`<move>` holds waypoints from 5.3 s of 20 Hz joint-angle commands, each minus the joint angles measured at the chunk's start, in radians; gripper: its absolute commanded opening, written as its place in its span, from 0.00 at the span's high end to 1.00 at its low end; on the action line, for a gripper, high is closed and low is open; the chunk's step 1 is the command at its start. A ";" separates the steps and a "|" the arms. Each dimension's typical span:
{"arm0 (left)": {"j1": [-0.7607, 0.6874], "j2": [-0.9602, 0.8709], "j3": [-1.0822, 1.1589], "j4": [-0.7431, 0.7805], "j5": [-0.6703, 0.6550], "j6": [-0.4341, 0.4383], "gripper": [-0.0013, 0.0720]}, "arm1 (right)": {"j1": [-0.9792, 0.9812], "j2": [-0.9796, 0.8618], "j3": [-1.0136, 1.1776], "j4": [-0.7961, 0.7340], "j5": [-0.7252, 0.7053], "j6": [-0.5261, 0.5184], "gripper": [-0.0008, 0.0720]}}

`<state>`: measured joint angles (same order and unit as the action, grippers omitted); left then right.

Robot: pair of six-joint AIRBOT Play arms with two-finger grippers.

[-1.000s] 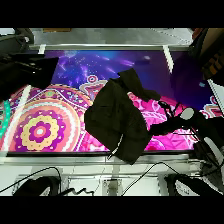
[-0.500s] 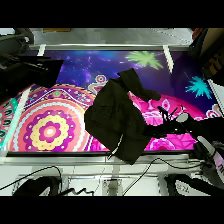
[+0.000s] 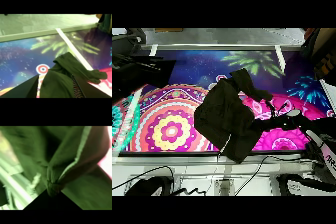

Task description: Fold the clothes and pants, and hang the long-sleeved shirts on hangers.

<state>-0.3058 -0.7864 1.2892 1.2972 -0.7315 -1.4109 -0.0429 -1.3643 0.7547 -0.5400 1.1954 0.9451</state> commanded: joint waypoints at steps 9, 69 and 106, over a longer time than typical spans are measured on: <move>-0.161 -0.233 -0.001 -0.303 -0.401 0.000 0.22 | -0.001 0.042 0.510 0.020 -0.114 0.071 0.94; -0.896 -1.223 0.401 0.291 0.056 -0.093 0.96 | -0.001 0.043 0.539 -0.337 -0.315 0.090 0.94; 0.655 -0.182 0.169 0.480 -0.237 -0.122 0.96 | -0.215 0.175 0.842 -0.833 -0.371 0.565 0.94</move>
<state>0.2535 -0.9398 1.5578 1.8194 -0.9455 -1.5337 -0.2577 -1.1790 1.5929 -1.2400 0.7452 1.3766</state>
